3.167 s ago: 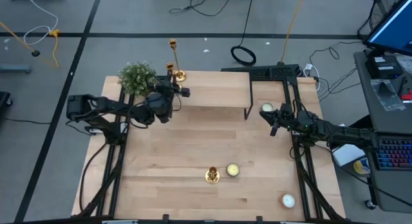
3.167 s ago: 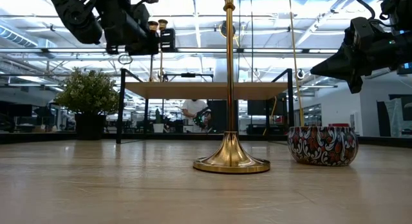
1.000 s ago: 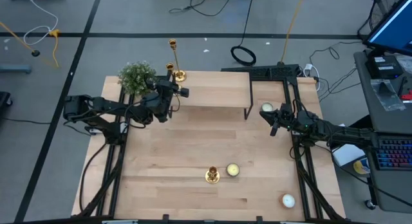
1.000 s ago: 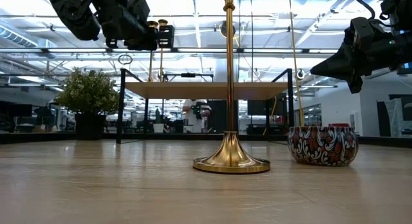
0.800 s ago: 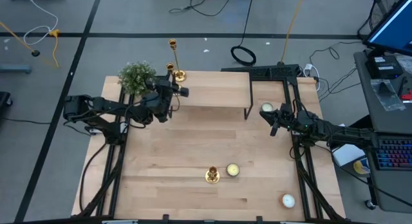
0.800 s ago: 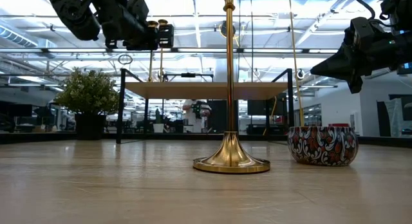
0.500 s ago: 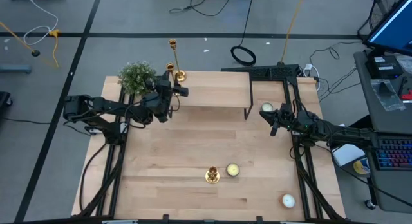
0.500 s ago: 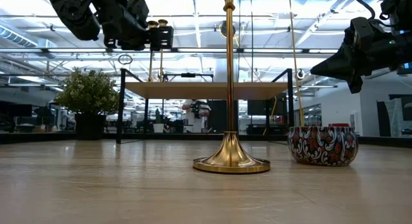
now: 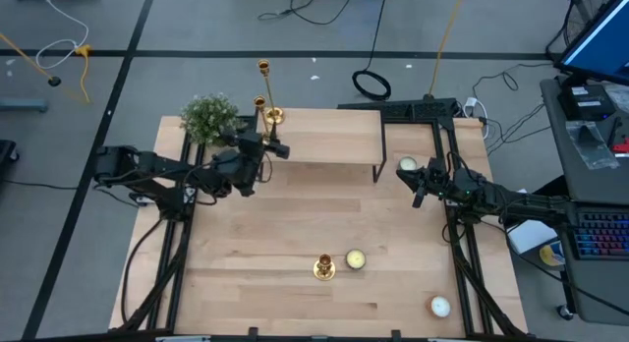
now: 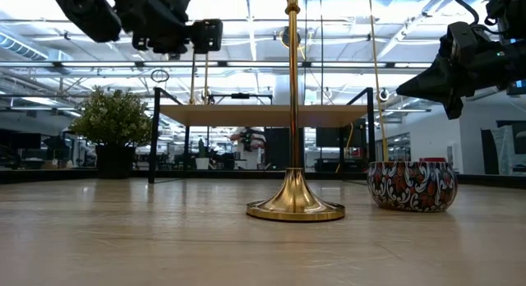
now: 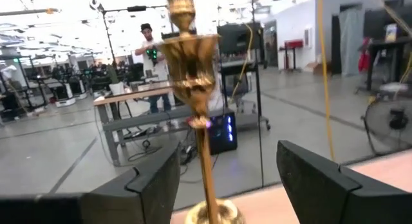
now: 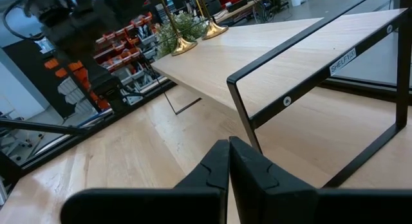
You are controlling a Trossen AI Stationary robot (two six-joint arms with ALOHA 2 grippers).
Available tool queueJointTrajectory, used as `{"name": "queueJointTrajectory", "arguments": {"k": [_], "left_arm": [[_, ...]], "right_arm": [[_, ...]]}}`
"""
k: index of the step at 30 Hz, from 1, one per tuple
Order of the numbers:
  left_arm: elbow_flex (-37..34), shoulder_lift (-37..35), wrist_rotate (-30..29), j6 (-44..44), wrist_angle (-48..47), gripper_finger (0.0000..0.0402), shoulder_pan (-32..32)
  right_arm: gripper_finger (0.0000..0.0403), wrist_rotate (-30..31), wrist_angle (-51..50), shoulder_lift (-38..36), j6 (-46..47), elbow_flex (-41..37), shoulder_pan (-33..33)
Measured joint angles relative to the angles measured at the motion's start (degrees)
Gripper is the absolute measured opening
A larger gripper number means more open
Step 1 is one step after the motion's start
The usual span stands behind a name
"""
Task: Pick & Place candle stick holders
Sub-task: Put the gold candle holder on the shelf
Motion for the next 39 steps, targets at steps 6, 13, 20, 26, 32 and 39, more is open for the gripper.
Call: {"name": "queueJointTrajectory", "arguments": {"k": [6, 13, 20, 26, 32, 39], "left_arm": [[0.01, -3.96, -6.76, 8.04, 0.53, 0.0255, -7.01], [0.01, -6.15, -9.92, 4.61, 1.41, 0.0255, -19.21], [0.01, -6.43, -0.18, 0.36, 0.40, 0.0255, -31.42], [0.01, -6.48, 5.28, -13.13, -3.27, 0.0255, -39.42], [2.63, -6.48, 10.14, -26.98, -18.86, 0.0255, -43.79], [8.58, -4.33, 15.73, -30.71, -37.97, 0.0255, -43.83]], "right_arm": [[0.0004, 0.00, 0.00, 0.02, 0.19, 0.00, -0.02], [0.0004, 0.02, 0.09, 0.02, -0.09, 0.00, 0.00], [0.0004, 0.02, 0.02, 0.01, -0.04, 0.00, -0.02], [0.0004, 0.02, 0.02, 0.00, -0.16, 0.00, -0.01], [0.0004, 0.15, 0.02, 0.00, -1.65, 0.00, -0.02], [0.0004, 0.20, 0.02, 0.02, -1.97, 0.00, -0.02]]}}
